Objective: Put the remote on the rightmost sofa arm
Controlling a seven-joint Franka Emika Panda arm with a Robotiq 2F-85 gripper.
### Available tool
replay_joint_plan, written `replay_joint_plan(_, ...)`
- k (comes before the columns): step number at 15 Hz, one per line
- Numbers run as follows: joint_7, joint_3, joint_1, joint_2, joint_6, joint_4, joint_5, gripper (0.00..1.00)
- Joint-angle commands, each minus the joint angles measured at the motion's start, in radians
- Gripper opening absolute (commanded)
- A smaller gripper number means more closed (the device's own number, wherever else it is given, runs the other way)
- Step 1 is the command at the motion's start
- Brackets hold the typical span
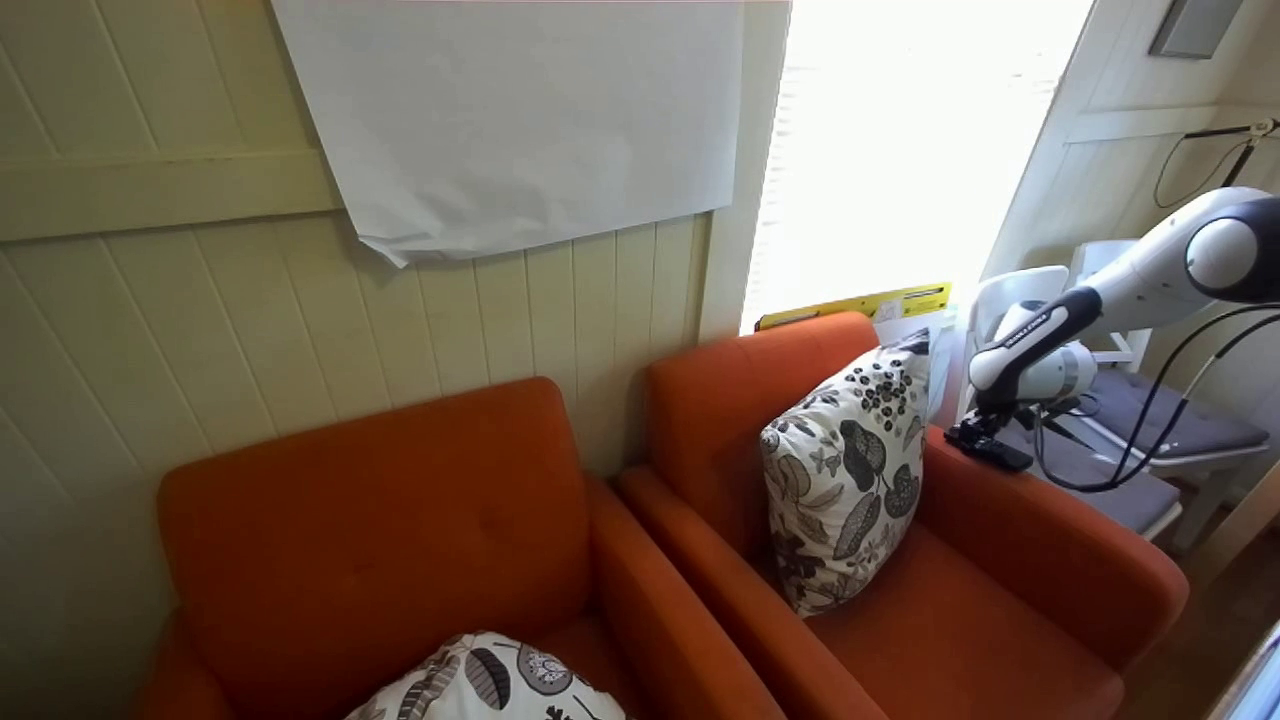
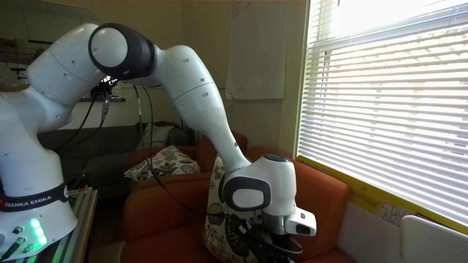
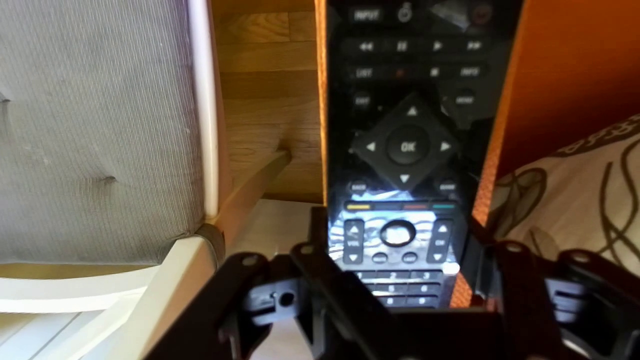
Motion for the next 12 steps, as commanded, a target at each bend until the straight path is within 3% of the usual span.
replay_joint_plan(1, 0.030, -0.001, -0.002, 0.020, -0.041, 0.042, -0.021, 0.36)
replay_joint_plan(11, 0.024, 0.015, -0.014, 0.032, -0.088, 0.067, -0.008, 0.36)
replay_joint_plan(12, 0.021, 0.017, -0.016, 0.031, -0.093, 0.069, -0.007, 0.86)
